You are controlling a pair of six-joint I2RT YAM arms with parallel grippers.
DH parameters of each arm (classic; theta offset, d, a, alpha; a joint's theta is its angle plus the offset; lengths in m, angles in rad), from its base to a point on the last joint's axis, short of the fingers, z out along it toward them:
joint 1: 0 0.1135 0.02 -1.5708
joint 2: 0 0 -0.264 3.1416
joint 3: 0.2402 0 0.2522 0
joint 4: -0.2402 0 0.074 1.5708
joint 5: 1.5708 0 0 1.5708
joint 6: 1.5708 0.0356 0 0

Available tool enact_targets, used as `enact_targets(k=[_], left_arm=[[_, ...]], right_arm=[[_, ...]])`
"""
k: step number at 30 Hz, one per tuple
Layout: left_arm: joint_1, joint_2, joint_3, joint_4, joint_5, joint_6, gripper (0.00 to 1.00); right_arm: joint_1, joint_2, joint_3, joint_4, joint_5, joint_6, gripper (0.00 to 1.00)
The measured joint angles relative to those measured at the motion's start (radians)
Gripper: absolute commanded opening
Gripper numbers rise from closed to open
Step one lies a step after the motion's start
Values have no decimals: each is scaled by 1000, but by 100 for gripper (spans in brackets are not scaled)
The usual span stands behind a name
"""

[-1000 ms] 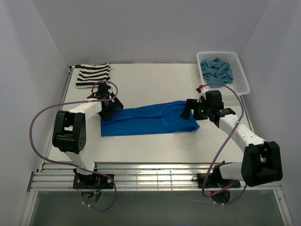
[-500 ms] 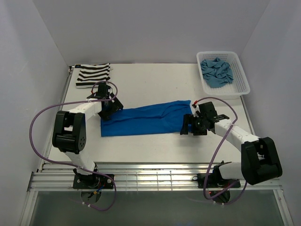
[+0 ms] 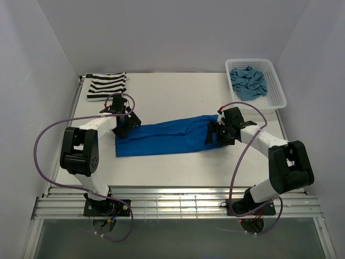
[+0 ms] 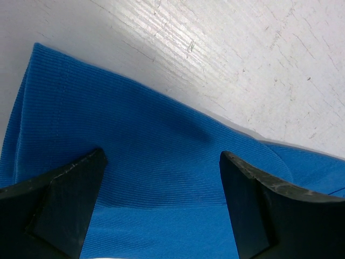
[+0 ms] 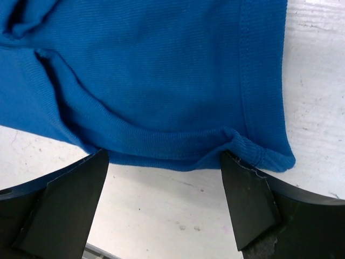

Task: Fold and stack the tank tops
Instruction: Fold the tank top

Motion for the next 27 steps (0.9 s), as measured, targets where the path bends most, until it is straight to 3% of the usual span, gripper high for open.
enact_targets(k=[6,14,21,27], left_arm=[[0,-26,-29,-6,-9,-22,98],[-21,-252,-257,-56,-2,-150,98],[-267,-478,-446,-129,26,-415,98],[-525,-543,-502,-174,53,-753,98]], right_arm=[[0,100,51,15,5,-5,90],[0,272,229,47,-22,-26,90],[21,508,517,62,-68,-55,90],[92,686,749,112,-101,-39,90]])
